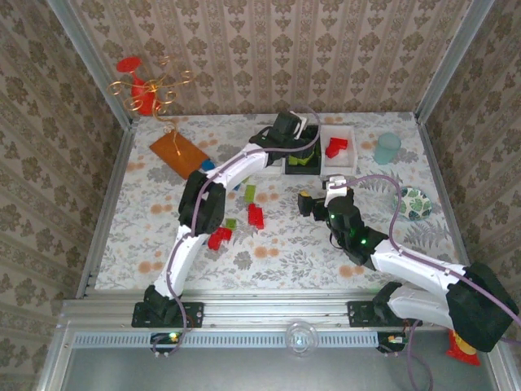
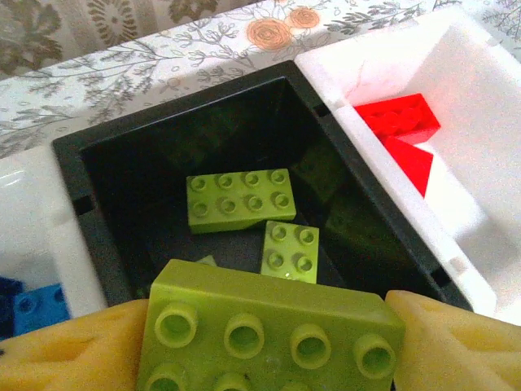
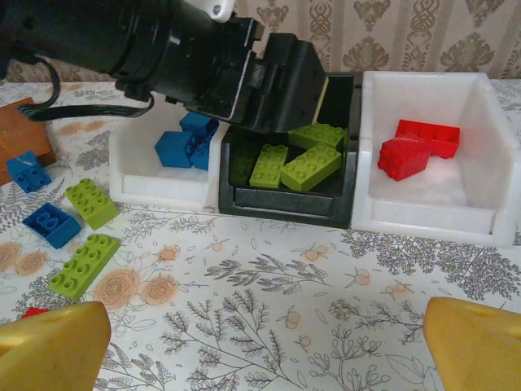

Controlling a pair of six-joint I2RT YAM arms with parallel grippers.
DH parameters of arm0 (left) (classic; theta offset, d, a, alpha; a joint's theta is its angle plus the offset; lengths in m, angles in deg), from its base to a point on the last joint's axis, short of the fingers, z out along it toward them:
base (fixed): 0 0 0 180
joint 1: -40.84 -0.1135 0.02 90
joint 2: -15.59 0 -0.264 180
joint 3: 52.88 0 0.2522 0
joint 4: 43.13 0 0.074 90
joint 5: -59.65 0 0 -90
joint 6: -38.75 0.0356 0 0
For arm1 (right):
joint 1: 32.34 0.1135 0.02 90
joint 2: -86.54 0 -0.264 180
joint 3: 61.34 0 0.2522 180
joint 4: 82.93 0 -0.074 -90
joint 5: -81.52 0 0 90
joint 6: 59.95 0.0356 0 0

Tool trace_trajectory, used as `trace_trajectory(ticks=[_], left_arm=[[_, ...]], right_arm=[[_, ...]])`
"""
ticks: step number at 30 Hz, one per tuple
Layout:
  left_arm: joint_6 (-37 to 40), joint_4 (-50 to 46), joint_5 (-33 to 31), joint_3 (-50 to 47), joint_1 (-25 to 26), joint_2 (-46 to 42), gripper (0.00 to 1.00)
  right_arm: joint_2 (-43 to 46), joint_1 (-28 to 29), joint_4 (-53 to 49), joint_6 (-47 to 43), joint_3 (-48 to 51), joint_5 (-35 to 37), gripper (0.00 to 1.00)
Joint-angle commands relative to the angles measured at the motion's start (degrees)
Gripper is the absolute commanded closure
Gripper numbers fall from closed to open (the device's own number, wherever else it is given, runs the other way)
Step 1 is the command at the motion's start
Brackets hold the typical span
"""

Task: Sort the legos into containers by color
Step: Place the lego in the container, then pick up the lego from the center of the table.

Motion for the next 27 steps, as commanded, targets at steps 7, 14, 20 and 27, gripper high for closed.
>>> trace_trajectory(ticks=[7, 14, 20, 27], left_arm=[[3.2, 0.7, 2.1, -9.3, -0.9, -12.1, 0.13], [2.0, 11.2, 0.0, -37.2, -4.0, -32.9, 0.12], [-3.7, 15.7, -0.1, -63.7, -9.0, -53.3, 0.13], [-5.8, 12.9, -1.1, -82.9, -12.5, -70.9, 0.13]], right_arm=[[-0.9, 0.0, 0.6, 0.9, -1.4, -0.5, 0.00], [-5.0, 1.0, 1.1, 0.2, -3.1, -3.4, 0.00], [-14.1, 3.7, -3.4, -1.4, -9.8, -8.0, 0.03], [-26.1, 8.7, -10.9, -1.4, -18.7, -11.7, 0.10]])
